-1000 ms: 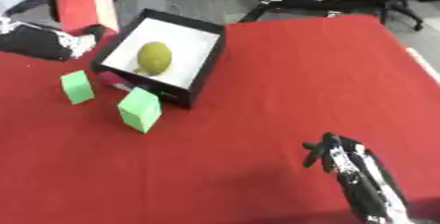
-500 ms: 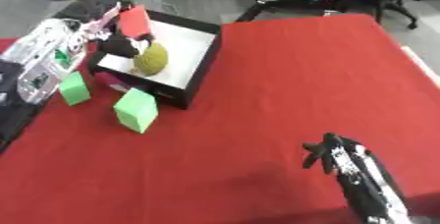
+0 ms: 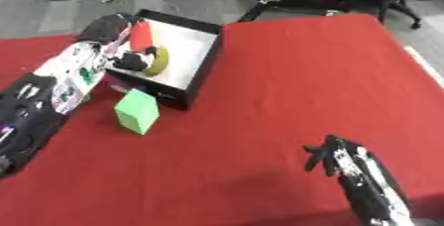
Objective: Pick up objects on the table and place them in the box.
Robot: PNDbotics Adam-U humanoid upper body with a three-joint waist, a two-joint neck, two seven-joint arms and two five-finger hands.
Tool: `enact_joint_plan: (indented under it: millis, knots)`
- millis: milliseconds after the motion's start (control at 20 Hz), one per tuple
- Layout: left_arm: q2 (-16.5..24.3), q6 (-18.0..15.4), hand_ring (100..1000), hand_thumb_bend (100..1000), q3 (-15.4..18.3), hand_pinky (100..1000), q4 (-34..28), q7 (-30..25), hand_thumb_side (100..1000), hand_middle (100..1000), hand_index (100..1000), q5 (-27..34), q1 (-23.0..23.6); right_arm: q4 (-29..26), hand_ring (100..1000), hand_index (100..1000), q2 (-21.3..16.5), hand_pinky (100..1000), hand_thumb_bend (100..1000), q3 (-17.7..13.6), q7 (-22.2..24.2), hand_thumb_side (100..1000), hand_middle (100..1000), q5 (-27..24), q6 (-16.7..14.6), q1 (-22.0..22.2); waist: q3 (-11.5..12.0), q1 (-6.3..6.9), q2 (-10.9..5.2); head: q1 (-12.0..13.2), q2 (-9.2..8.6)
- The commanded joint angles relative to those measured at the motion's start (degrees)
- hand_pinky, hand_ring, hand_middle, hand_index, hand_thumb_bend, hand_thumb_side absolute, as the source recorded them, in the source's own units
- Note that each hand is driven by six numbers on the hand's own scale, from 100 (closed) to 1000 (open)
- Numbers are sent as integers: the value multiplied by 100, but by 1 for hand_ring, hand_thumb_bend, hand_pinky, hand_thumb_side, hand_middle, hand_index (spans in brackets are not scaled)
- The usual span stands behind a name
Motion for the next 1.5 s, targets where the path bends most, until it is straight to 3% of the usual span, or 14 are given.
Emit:
enact_joint_plan:
  millis: [50,200,400,600,800,900,1150,1350,1500]
  knots:
    - [127,-30,785,100,36,804,-138,94,1000,905,981,127,-87,-73,446,467,-17,827,100,5,18,683,213,-47,-13,-35,3,-40,-68,-9,-11]
    - [342,-43,810,100,30,818,-532,159,1000,939,999,362,-64,-71,446,467,-17,828,100,-4,14,680,213,-40,-14,-31,27,-31,-72,-24,-11]
    - [989,6,828,100,34,832,-1727,-18,1000,954,1000,853,67,-72,446,467,-24,828,100,-32,-11,679,212,-17,-22,-19,69,-7,-75,-73,-11]
    - [1801,-28,828,100,244,834,-3358,-741,1000,952,1000,1331,383,-78,445,467,-37,828,100,-55,-32,680,211,10,-34,0,105,19,-74,-131,-11]
    - [2553,-98,844,100,763,848,-4920,-1687,1000,970,1000,1483,812,-82,445,467,-48,829,100,-68,-51,676,211,37,-43,17,149,40,-79,-174,-11]
    - [2750,-356,825,100,952,835,-5109,-1855,1000,942,996,1479,975,-86,445,467,-55,829,100,-72,-54,670,210,38,-51,20,167,45,-88,-204,-11]
    - [2878,-744,786,100,1193,809,-5165,-1498,991,887,965,1587,1384,-91,445,468,-63,829,100,-84,-61,660,210,36,-63,23,195,46,-95,-252,-11]
    - [2896,-667,774,100,1187,803,-5167,-1380,942,873,954,1635,1504,-89,445,468,-69,829,100,-83,-62,669,209,36,-63,37,206,44,-98,-249,-11]
    - [2770,-279,766,100,990,797,-5167,-1577,893,859,946,1434,1334,-85,445,468,-78,829,100,-57,-43,673,209,44,-59,54,203,40,-106,-238,-11]
